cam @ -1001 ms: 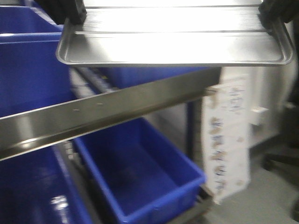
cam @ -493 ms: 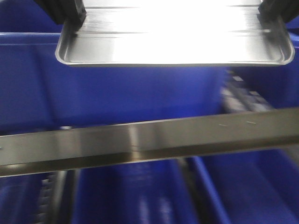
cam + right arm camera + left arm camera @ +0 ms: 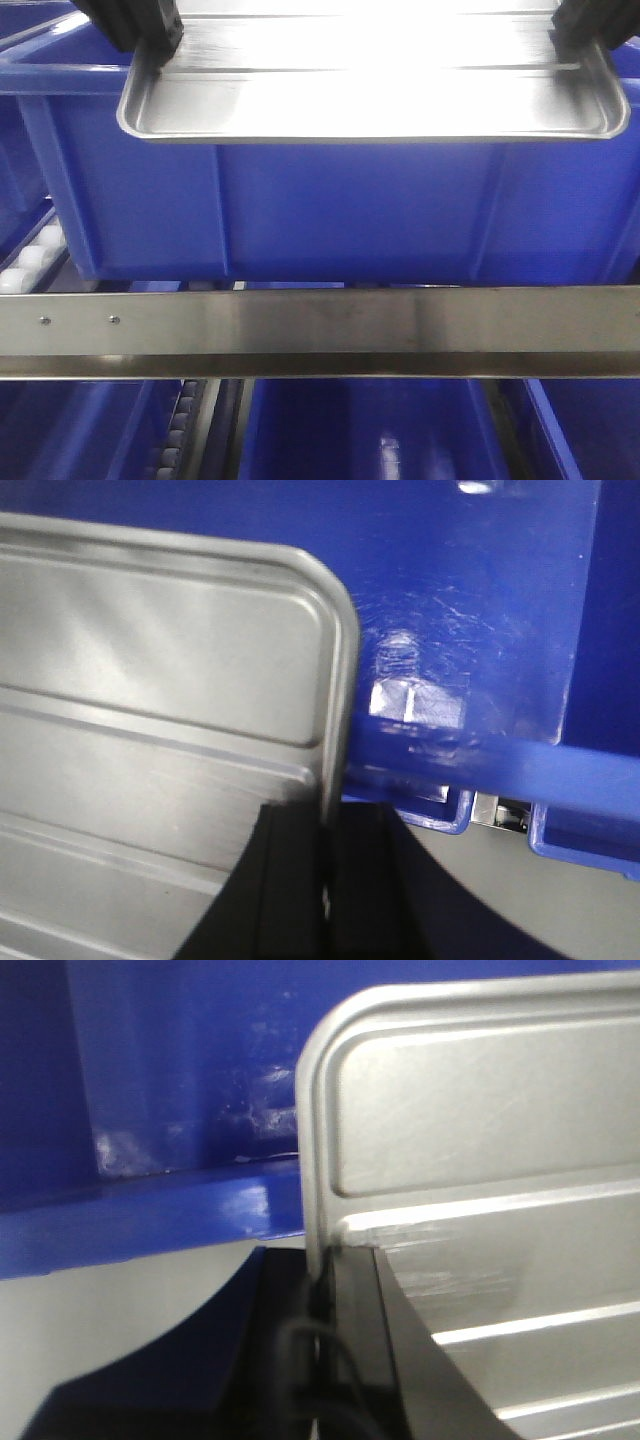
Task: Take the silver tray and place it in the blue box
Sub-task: 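Position the held tray above the blue bin with both grippers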
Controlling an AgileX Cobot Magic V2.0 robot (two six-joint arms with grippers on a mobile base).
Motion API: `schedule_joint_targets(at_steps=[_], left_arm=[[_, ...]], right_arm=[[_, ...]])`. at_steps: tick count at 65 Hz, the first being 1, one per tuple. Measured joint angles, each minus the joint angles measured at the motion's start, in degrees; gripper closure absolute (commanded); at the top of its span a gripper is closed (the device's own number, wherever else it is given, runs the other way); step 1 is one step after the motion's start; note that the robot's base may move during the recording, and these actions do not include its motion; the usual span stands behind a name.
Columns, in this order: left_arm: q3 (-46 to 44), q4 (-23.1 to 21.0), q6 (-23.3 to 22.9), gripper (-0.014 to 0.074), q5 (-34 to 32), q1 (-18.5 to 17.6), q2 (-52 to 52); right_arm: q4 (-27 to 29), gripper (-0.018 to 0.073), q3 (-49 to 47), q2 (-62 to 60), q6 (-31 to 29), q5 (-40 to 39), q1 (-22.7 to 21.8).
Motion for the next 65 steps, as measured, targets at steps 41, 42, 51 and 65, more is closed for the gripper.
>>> schedule_joint_targets(at_steps=[41,42,51,65], left_arm=[[0.0,-0.2,0.0,0.0701,0.0,0.0,0.0],[0.0,-0.2,0.0,0.0701,0.0,0.0,0.0],[0.0,-0.2,0.0,0.0701,0.0,0.0,0.0],[0.0,-0.2,0.0,0.0701,0.0,0.0,0.0]], right_arm=[[0.0,0.0501,0.0,0.0,0.0,0.1,0.0],[0.0,0.0501,0.0,0.0,0.0,0.1,0.0],[0.0,0.0501,0.0,0.0,0.0,0.1,0.0],[0.0,0.0501,0.0,0.0,0.0,0.1,0.0]])
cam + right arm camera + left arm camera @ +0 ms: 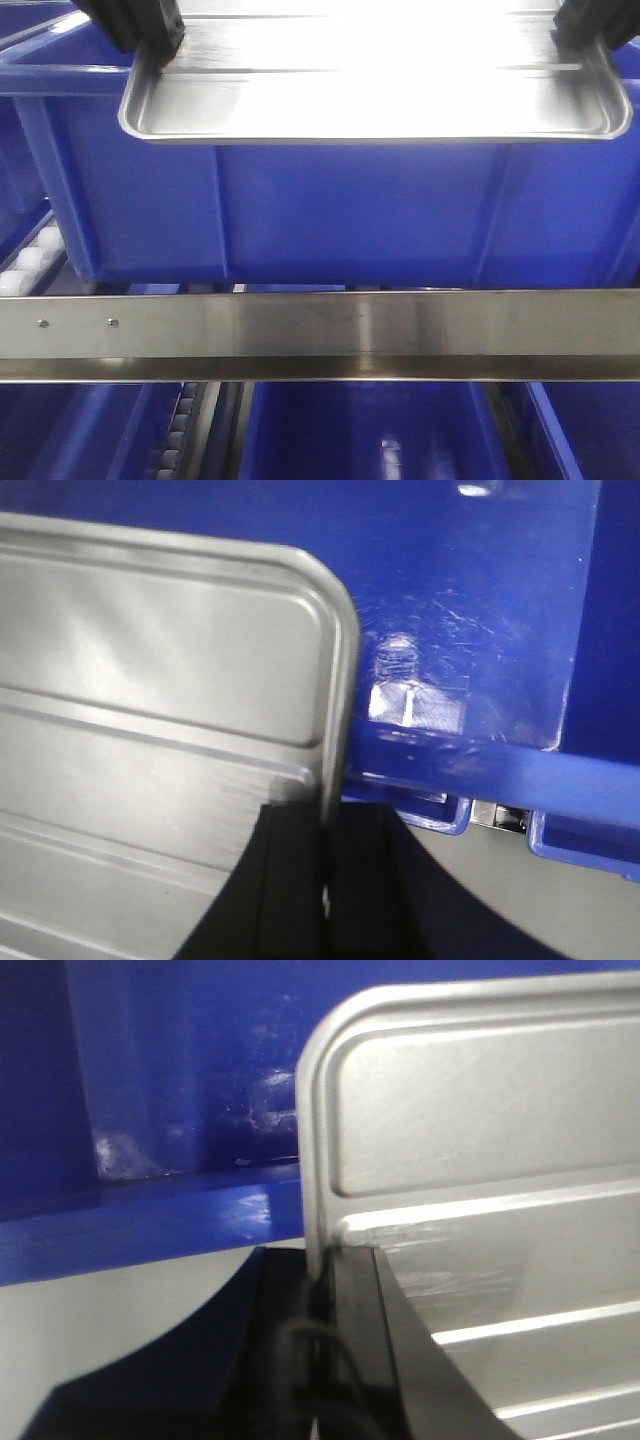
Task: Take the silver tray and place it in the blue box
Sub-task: 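Position the held tray above the blue bin with both grippers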
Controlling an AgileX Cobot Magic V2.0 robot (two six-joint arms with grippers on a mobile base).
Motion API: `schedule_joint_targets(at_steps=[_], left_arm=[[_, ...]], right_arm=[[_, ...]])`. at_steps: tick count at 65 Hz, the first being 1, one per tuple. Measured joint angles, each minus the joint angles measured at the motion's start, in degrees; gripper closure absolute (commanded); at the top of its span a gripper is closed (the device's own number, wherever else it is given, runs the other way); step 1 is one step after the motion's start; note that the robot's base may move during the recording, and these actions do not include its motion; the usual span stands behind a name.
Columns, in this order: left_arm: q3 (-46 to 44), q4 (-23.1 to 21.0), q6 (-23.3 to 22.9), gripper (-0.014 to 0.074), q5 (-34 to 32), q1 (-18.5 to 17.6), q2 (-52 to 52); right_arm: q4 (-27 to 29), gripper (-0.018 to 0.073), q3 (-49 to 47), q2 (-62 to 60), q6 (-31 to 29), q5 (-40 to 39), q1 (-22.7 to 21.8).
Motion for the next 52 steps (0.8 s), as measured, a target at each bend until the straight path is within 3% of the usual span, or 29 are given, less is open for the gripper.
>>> schedule_joint_targets(at_steps=[52], left_arm=[[0.0,0.1,0.1,0.0701,-1.3,0.0,0.0]], right_arm=[[-0.5,0.0501,0.0,0.0,0.0,-0.1,0.0]])
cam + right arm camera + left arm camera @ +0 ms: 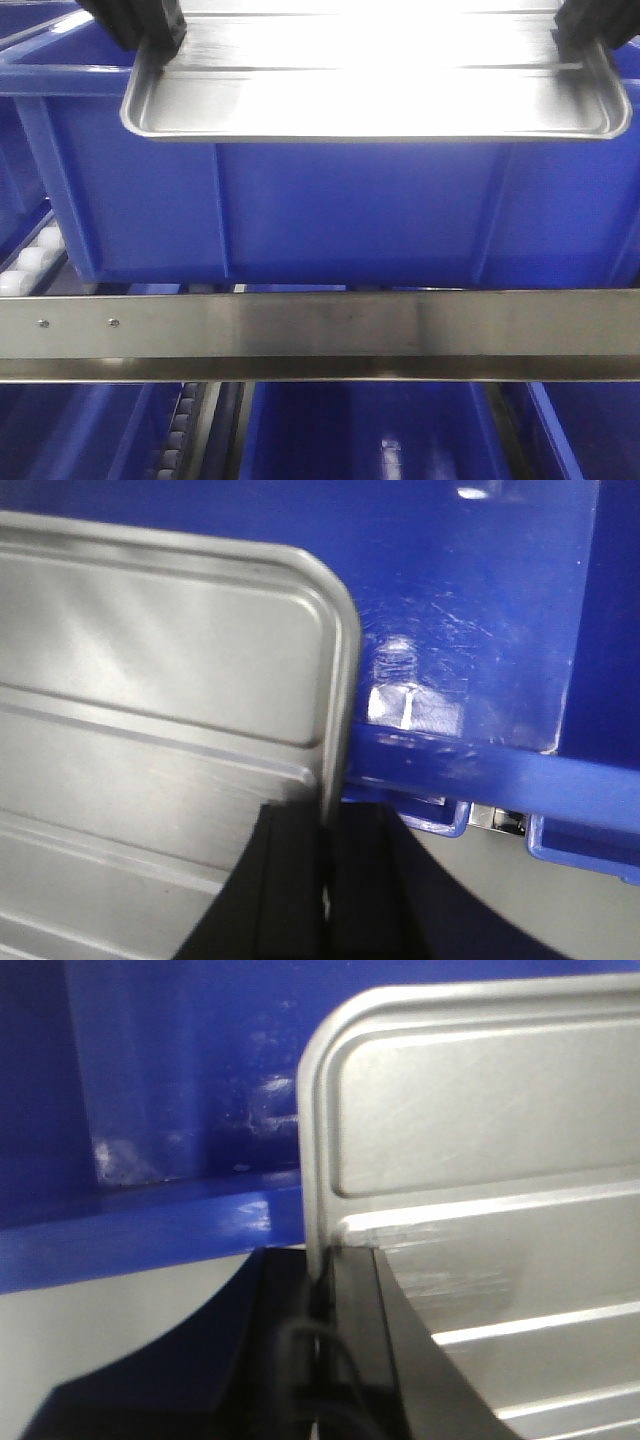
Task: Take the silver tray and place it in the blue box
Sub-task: 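Position the held tray above the blue bin with both grippers, then lower the tray into the blue bin and open both grippers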
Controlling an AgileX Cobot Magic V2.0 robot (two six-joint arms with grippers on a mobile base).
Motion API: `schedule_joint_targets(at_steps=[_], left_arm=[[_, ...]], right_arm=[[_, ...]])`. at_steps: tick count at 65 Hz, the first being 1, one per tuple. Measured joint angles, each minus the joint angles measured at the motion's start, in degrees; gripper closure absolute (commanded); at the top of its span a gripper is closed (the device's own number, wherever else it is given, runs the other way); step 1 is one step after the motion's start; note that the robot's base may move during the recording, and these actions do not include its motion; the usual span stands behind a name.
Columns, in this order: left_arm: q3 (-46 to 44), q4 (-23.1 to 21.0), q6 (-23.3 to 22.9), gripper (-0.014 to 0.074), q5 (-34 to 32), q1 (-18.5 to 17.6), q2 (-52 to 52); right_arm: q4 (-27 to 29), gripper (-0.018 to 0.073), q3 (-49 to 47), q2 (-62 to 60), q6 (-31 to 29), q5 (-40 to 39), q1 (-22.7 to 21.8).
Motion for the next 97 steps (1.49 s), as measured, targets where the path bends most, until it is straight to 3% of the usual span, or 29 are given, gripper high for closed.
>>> schedule_joint_targets(at_steps=[17,26,41,52,73,79,85,93,97], left_arm=[[-6.8,1.8,4.9,0.0701,1.0,0.0,0.0],[-11.1,6.9,5.3,0.0701,-0.7,0.0,0.0],[-13.6,15.0,4.8,0.0701,-10.0,2.2,2.6],[-13.6,15.4,4.2,0.0701,-14.9,6.2,9.4],[-13.5,10.9,4.3,0.0693,-16.6,11.1,20.4],[-13.5,9.1,4.4,0.0636,-17.0,11.8,22.6],[-13.5,8.6,5.7,0.0514,-17.0,12.3,23.7],[-13.5,8.5,6.8,0.0313,-17.6,12.4,23.9],[-13.6,8.3,6.9,0.0258,-18.7,12.4,23.9]], right_arm=[[-1.1,0.0501,-4.1,0.0,0.0,-0.1,-0.1],[-2.1,0.0501,-9.5,0.0,-0.7,-1.8,-0.2],[-6.2,0.0501,-18.1,5.6,-1.5,-4.9,-0.5],[-10.6,0.0501,-22.0,15.3,-1.2,-6.2,-0.9],[-10.8,0.0501,-22.5,29.7,-0.9,-9.0,-2.3],[-10.6,0.0497,-22.5,32.0,-0.9,-9.5,-2.6],[-10.5,0.0446,-22.6,33.3,-0.9,-10.2,-2.6],[-10.5,0.0253,-22.9,33.5,-1.2,-11.2,-2.6],[-10.4,0.013,-22.9,33.5,-1.5,-11.2,-2.5]])
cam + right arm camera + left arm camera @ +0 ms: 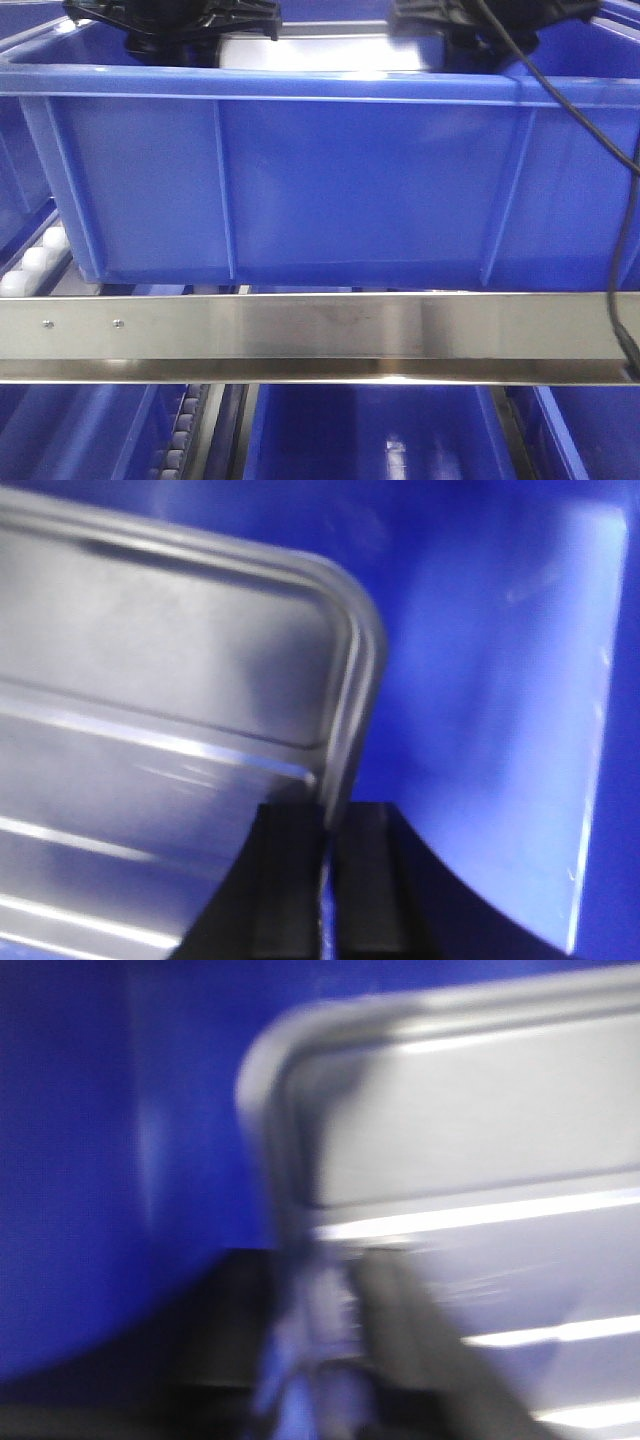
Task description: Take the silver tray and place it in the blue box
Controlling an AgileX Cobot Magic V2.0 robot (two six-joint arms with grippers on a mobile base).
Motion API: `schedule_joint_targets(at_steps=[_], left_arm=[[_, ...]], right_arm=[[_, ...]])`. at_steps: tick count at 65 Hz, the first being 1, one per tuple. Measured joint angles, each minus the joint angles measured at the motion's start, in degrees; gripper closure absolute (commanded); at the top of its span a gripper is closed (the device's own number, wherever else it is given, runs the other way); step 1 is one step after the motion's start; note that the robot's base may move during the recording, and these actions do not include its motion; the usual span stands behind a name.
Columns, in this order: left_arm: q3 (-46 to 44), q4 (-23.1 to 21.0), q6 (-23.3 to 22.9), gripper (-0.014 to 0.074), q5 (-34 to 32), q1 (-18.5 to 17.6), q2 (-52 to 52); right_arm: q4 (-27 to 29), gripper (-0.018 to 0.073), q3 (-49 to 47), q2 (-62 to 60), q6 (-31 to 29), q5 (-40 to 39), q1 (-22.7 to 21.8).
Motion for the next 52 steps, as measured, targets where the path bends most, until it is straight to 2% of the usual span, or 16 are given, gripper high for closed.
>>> schedule_joint_targets(at_steps=[4,8,19,29,36,44,52], left_arm=[[-0.2,-1.1,0.0,0.0223,-1.0,0.0,0.2],[-0.5,-1.9,0.0,0.022,-1.3,0.0,0.7],[-2.8,-2.6,-0.1,0.022,0.1,0.0,1.0],[-5.5,-3.9,2.3,0.0229,3.7,0.0,-1.4],[-6.1,-4.9,5.6,0.0279,6.2,0.0,-5.8],[-6.3,-5.2,9.8,0.0391,10.0,0.0,-12.2],[-4.5,-5.9,13.3,0.0539,12.6,0.0,-18.3]], right_arm=[[0.0,0.0006,0.0,0.0,-0.1,0.0,0.0],[0.1,-0.006,-0.1,0.0,-0.2,0.0,0.2],[0.2,-0.0032,-0.2,-0.5,-0.4,0.4,0.3],[0.2,0.0106,-0.2,-4.5,-0.4,0.7,0.3],[0.2,0.031,-0.2,-9.5,-0.4,1.0,0.3],[0.2,0.0504,-0.2,-15.0,-0.4,2.2,0.3],[-0.1,0.0501,1.3,-20.5,-0.5,2.8,0.3]])
